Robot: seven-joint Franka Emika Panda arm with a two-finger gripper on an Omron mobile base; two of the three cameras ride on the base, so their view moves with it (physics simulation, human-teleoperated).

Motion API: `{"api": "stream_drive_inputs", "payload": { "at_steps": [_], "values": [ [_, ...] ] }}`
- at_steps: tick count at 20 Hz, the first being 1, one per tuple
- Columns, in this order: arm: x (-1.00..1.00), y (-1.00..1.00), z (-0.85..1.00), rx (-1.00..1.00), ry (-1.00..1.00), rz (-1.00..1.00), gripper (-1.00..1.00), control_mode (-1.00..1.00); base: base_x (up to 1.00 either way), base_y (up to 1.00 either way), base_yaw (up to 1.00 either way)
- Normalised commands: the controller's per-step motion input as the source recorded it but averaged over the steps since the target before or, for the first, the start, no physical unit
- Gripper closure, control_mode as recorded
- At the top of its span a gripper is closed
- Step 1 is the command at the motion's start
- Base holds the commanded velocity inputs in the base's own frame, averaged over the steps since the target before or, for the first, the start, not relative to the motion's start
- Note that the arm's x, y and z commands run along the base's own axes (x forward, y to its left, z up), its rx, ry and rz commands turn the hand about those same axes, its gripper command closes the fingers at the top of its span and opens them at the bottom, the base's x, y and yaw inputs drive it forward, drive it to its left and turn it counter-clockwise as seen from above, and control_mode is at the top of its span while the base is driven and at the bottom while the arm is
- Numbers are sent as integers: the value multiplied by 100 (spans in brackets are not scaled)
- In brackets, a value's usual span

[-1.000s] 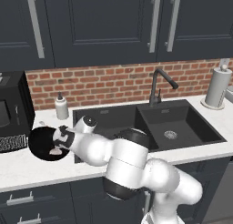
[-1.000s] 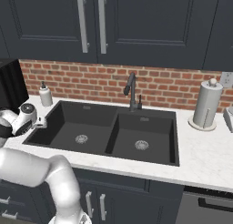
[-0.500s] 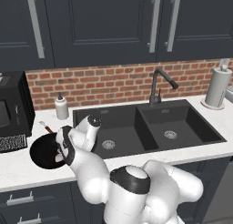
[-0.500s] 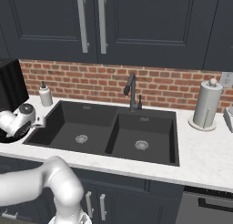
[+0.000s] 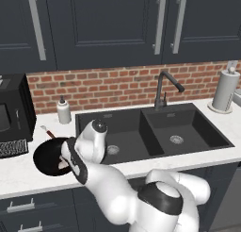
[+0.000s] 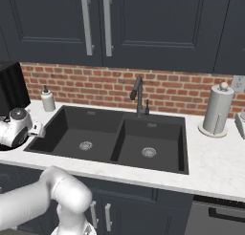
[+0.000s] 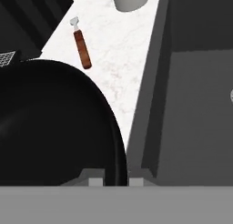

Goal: Pick the garlic from the sink and place it in the bowl. Then pick the bowl and place it in the microwave. Then close the microwave door and press the start button.

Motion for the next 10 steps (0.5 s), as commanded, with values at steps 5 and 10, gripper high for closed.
{"api": "stream_drive_inputs", "payload": {
  "at_steps": [5,10],
  "values": [
    [-31,-21,35,0,17,-27,100,-100,0,0,0],
    [-29,-34,53,1,8,-28,100,-100,0,0,0]
  ]
}}
